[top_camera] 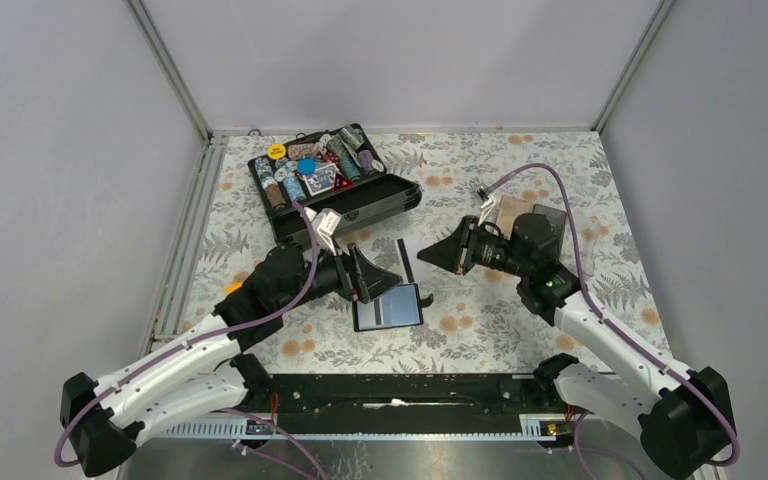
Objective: Put the credit cards into the card holder
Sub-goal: Pick up the credit card from the storage box, then insert the credit card into the card holder.
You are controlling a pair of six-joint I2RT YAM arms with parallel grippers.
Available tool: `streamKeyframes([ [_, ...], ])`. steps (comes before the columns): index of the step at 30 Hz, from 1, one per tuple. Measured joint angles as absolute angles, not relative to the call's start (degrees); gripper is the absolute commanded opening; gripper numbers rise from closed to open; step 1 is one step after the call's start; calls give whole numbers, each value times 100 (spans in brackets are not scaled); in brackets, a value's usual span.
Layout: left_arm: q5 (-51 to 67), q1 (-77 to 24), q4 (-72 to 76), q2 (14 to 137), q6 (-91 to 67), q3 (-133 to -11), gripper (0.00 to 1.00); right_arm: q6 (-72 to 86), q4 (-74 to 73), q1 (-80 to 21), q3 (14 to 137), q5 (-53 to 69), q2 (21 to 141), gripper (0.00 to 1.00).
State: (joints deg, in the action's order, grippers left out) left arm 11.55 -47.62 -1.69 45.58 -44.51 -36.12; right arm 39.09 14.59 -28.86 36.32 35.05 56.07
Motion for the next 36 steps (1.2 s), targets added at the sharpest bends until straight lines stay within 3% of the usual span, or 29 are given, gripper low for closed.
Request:
streamKeyframes([
  [3,1251,-4884,403,4578,-4703,-3500,67,4250,2196,-3074,3544,3774,5546,0],
  [9,1310,-5000,1098,4595,-4987,-3492,54,4860,3363,-3175,3365,4088,5481,0],
  [12,1310,-5004,1332,4595,-5096,-3433,34,5011,3618,-3183,3343,4174,5483,0],
  [14,1310,-5004,1474,4595,-5175,-3365,25,5096,3745,-3188,3336,4204,5485,0],
  [17,1313,-5006,1555,4598,-5260,-3308,22,5207,3944,-3192,3288,4298,5500,0],
  [18,1310,-5011,1678,4598,-5297,-3286,12,5293,4069,-3194,3253,4327,5546,0],
  [20,1308,-5011,1688,4595,-5306,-3284,2,5323,4099,-3194,3240,4329,5566,1],
  [24,1260,-5015,1625,4552,-5312,-3251,0,5236,3944,-3197,3232,4278,5607,56],
  [26,1105,-5022,1341,4501,-5249,-3253,0,4991,3494,-3208,3245,4088,5586,70],
  [29,762,-5022,572,4436,-5120,-3277,0,4480,2460,-3216,3293,3468,5546,77],
  [36,384,-5019,-1085,4821,-4930,-3339,0,3802,322,-3321,3284,1863,5649,77],
])
